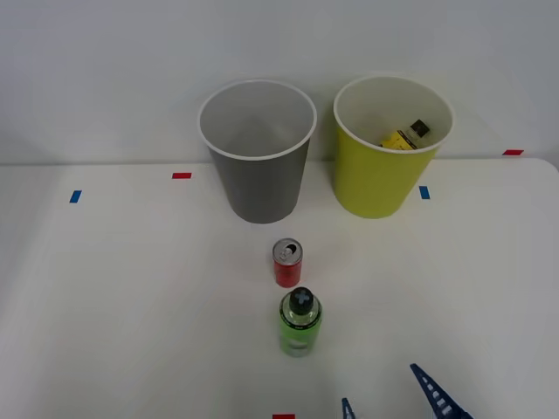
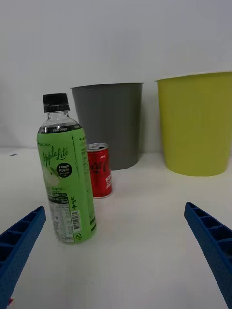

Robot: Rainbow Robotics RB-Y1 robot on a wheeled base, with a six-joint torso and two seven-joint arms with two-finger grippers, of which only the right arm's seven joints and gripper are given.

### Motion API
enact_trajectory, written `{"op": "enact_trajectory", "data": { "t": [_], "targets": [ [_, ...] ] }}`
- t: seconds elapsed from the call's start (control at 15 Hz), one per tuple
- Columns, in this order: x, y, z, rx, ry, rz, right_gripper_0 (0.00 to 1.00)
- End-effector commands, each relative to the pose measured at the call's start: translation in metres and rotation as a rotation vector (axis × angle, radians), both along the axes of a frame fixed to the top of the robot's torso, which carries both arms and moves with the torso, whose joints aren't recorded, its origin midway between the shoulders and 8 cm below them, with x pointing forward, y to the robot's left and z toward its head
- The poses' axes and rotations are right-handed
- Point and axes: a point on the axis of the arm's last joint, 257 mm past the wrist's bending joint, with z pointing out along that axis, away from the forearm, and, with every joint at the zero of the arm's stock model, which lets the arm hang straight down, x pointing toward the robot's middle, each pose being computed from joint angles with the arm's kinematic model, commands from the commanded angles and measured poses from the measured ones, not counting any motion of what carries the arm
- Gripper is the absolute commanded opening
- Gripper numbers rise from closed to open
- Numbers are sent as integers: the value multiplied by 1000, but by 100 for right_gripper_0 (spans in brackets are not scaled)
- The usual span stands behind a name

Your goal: Put cans in the gray bin, plastic bottles in the light green bin

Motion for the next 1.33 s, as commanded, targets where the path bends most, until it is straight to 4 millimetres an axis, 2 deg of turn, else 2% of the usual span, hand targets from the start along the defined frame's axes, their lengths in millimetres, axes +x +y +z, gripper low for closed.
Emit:
{"op": "enact_trajectory", "data": {
  "t": [0.07,0.6,0.87,1.33],
  "targets": [
    [20,23,4,10,-11,84,100],
    [66,61,7,-20,1,192,100],
    [78,82,10,-11,8,232,100],
    [101,92,22,14,4,233,100]
  ]
}}
